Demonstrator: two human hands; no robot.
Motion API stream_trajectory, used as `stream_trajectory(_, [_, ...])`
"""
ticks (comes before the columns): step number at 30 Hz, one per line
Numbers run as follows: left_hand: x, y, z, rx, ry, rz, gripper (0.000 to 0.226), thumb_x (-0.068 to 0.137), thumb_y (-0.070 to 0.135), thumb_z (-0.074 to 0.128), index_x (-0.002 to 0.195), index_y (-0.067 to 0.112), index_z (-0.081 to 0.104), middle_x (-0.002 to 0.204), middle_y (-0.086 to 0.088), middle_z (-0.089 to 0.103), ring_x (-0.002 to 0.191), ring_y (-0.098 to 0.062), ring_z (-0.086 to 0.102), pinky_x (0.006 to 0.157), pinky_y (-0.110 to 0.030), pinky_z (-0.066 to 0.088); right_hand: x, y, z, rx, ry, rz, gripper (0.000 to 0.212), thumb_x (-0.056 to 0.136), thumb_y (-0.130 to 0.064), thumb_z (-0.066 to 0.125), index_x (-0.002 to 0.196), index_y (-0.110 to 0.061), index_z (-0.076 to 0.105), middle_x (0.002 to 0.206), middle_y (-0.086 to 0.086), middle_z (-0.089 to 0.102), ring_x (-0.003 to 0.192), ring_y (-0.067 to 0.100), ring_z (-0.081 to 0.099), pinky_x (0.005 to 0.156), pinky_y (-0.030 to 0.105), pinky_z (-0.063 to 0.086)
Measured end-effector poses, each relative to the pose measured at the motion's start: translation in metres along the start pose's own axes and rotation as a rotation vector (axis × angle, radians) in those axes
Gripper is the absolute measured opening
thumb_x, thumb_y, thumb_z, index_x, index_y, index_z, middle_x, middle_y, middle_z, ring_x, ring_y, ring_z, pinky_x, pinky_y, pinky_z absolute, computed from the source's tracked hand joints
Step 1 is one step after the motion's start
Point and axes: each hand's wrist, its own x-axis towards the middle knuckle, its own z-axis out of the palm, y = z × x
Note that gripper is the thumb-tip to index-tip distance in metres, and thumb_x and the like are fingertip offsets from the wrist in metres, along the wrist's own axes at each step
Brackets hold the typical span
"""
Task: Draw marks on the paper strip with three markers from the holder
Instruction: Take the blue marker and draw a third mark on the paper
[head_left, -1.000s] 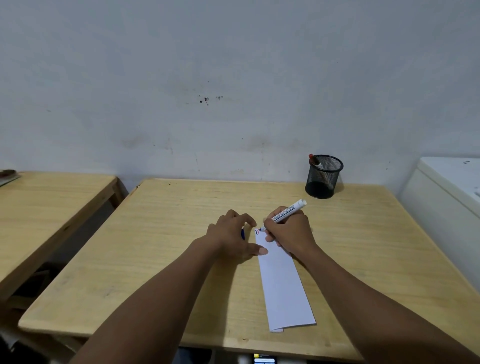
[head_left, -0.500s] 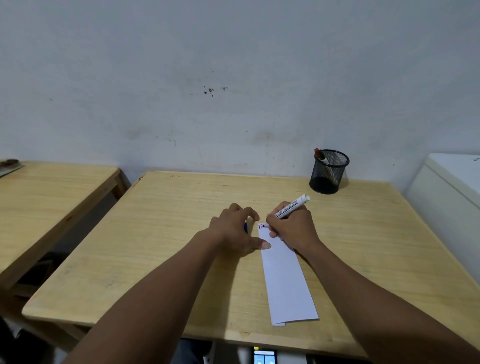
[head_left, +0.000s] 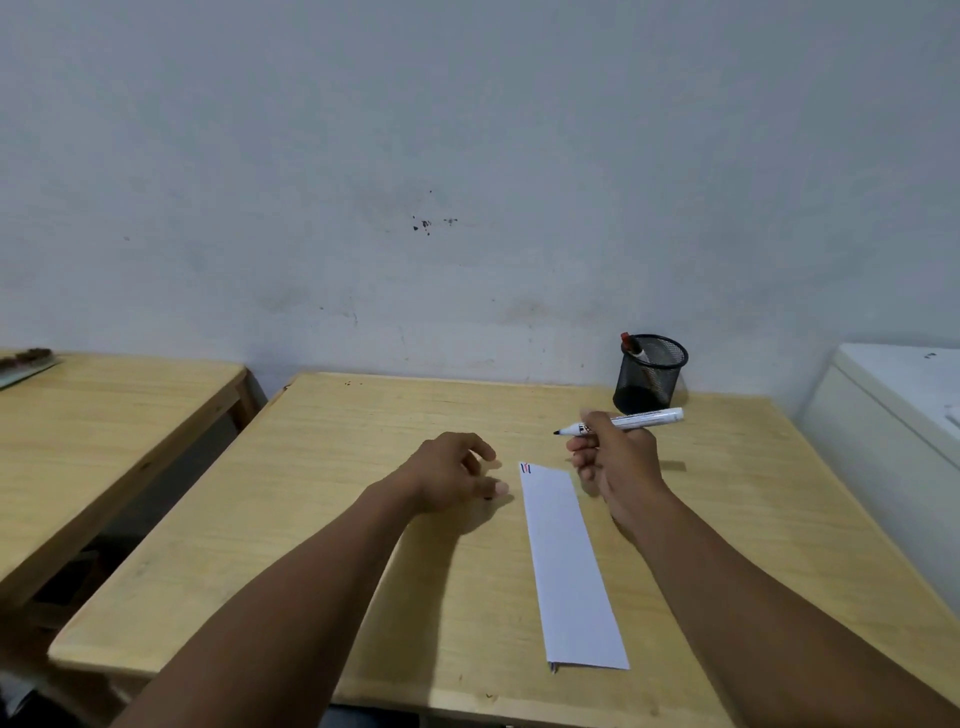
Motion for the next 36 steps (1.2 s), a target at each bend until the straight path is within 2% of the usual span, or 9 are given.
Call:
stream_trajectory(3, [-0.001, 0.004, 0.003, 0.059, 0.065, 0.069, 0.007, 0.085, 0.02, 0.075, 0.091, 0.02, 0.078, 0.093, 0.0, 0.079, 0.09, -0.014, 0.07, 0.077, -0.023, 0.052, 0.001, -0.022, -0.001, 0.014, -0.026, -0.023, 0.023, 0.094, -0.021, 0.072, 0.079, -0.009, 0.06, 0.059, 0.01, 0.061, 0.036, 0.012, 0.052, 0.038, 0.022, 0.035])
stream_trajectory(6, [0.001, 0.012, 0.001, -0.01, 0.135, 0.073, 0.011, 0.087, 0.016, 0.072, 0.079, 0.016, 0.079, 0.076, 0.005, 0.077, 0.073, -0.009, 0.067, 0.062, -0.017, 0.049, -0.001, -0.045, -0.003, 0.0, -0.133, 0.009, 0.019, 0.093, -0.023, 0.073, 0.086, -0.008, 0.063, 0.064, 0.01, 0.064, 0.042, 0.013, 0.059, 0.042, 0.022, 0.04])
stream_trajectory(8, [0.002, 0.024, -0.006, -0.244, 0.2, 0.071, 0.013, 0.09, 0.019, 0.074, 0.081, 0.012, 0.079, 0.071, 0.006, 0.076, 0.064, -0.011, 0.066, 0.063, -0.024, 0.051, -0.003, -0.058, -0.006, 0.036, -0.177, 0.073, 0.016, 0.095, -0.022, 0.066, 0.087, -0.008, 0.066, 0.069, 0.012, 0.067, 0.05, 0.018, 0.064, 0.047, 0.025, 0.043])
stream_trajectory(11, [0.001, 0.054, -0.018, -0.596, 0.279, 0.072, 0.016, 0.092, 0.025, 0.074, 0.091, 0.009, 0.079, 0.085, -0.001, 0.078, 0.068, -0.016, 0.068, 0.069, -0.028, 0.048, -0.005, -0.068, -0.005, 0.125, -0.17, 0.116, 0.016, 0.094, -0.015, 0.057, 0.084, -0.006, 0.066, 0.072, 0.013, 0.07, 0.05, 0.019, 0.067, 0.048, 0.025, 0.044])
stream_trajectory(15, [0.005, 0.087, -0.024, -0.798, 0.285, 0.003, 0.025, 0.09, 0.035, 0.074, 0.105, 0.015, 0.077, 0.094, 0.002, 0.078, 0.075, -0.018, 0.06, 0.068, -0.03, 0.039, -0.007, -0.07, 0.002, 0.212, -0.178, 0.117, 0.016, 0.095, -0.017, 0.058, 0.089, -0.004, 0.064, 0.072, 0.013, 0.072, 0.049, 0.018, 0.069, 0.043, 0.022, 0.046])
stream_trajectory(22, [0.013, 0.11, -0.018, -0.9, 0.263, 0.015, 0.02, 0.087, 0.038, 0.077, 0.096, 0.021, 0.076, 0.093, 0.004, 0.079, 0.081, -0.02, 0.062, 0.072, -0.034, 0.039, -0.008, -0.075, 0.006, 0.264, -0.186, 0.084, 0.015, 0.096, -0.017, 0.064, 0.088, -0.004, 0.065, 0.07, 0.012, 0.071, 0.048, 0.017, 0.07, 0.042, 0.021, 0.046])
stream_trajectory(29, [0.017, 0.118, -0.01, -0.949, 0.248, 0.051, 0.018, 0.086, 0.035, 0.079, 0.094, 0.019, 0.076, 0.092, 0.002, 0.078, 0.077, -0.018, 0.062, 0.072, -0.033, 0.04, -0.009, -0.082, 0.001, 0.291, -0.192, 0.055, 0.013, 0.097, -0.017, 0.067, 0.088, -0.008, 0.067, 0.067, 0.009, 0.072, 0.052, 0.015, 0.072, 0.047, 0.021, 0.048])
stream_trajectory(32, [0.019, 0.122, -0.005, -0.934, 0.269, 0.094, 0.017, 0.087, 0.032, 0.078, 0.093, 0.017, 0.076, 0.086, 0.003, 0.078, 0.076, -0.017, 0.064, 0.074, -0.033, 0.044, -0.009, -0.081, 0.0, 0.314, -0.227, 0.058, 0.012, 0.096, -0.017, 0.069, 0.09, -0.007, 0.068, 0.069, 0.009, 0.073, 0.054, 0.015, 0.072, 0.047, 0.021, 0.05])
stream_trajectory(36, [0.024, 0.129, -0.001, -0.905, 0.309, 0.125, 0.014, 0.089, 0.026, 0.077, 0.086, 0.012, 0.074, 0.08, 0.0, 0.077, 0.068, -0.015, 0.065, 0.069, -0.03, 0.047, -0.008, -0.08, 0.002, 0.305, -0.221, 0.038, 0.013, 0.096, -0.018, 0.07, 0.087, -0.009, 0.066, 0.067, 0.008, 0.071, 0.05, 0.012, 0.068, 0.046, 0.02, 0.048])
